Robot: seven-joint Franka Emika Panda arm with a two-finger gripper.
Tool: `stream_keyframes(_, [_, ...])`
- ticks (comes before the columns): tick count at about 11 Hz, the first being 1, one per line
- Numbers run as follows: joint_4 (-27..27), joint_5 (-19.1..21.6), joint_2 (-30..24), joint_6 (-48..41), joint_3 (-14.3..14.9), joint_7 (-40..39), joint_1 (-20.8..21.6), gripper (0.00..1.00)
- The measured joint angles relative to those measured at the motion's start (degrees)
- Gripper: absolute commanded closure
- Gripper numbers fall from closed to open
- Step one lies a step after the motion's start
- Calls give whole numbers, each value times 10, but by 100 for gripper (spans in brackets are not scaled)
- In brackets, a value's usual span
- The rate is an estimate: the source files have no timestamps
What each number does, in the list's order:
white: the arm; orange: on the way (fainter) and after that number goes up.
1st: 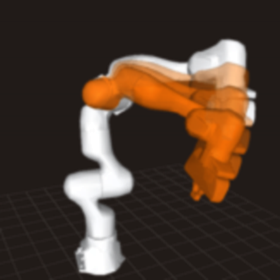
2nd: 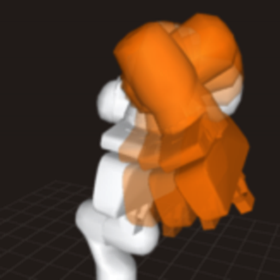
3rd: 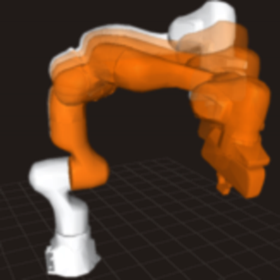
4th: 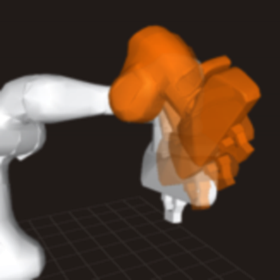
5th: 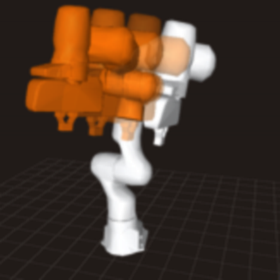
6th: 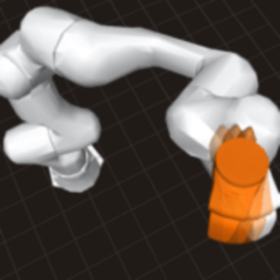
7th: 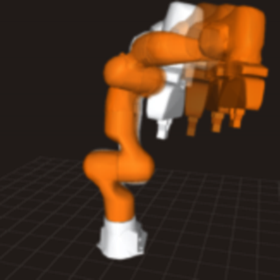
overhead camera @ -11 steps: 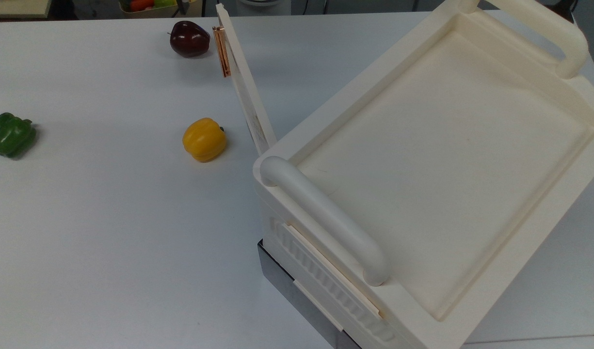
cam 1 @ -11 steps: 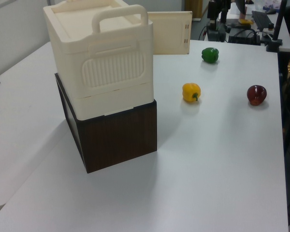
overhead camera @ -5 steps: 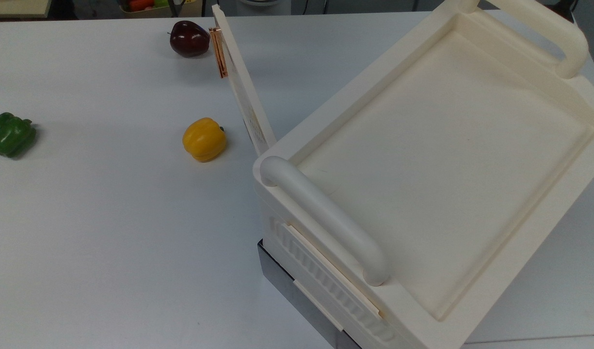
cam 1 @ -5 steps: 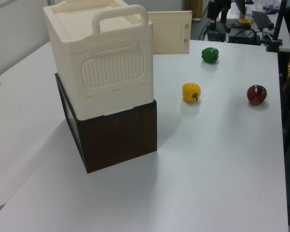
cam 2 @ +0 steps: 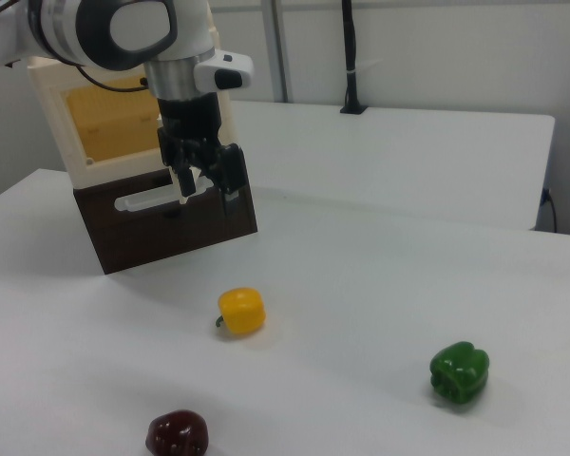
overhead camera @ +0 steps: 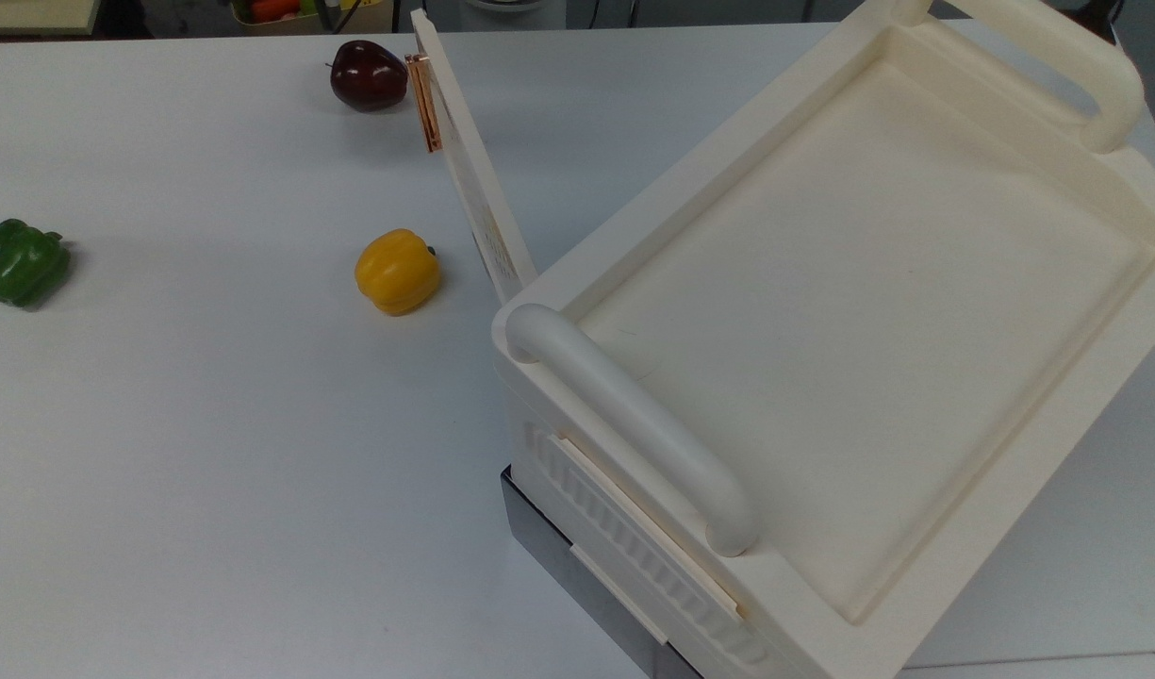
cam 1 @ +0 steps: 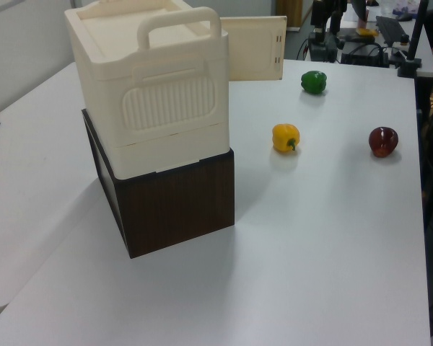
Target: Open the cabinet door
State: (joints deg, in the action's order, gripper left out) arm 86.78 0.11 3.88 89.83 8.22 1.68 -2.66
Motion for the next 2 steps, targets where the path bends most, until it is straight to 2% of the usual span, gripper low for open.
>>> stream_keyframes(2, [0,0,0,0,1,0,0,0])
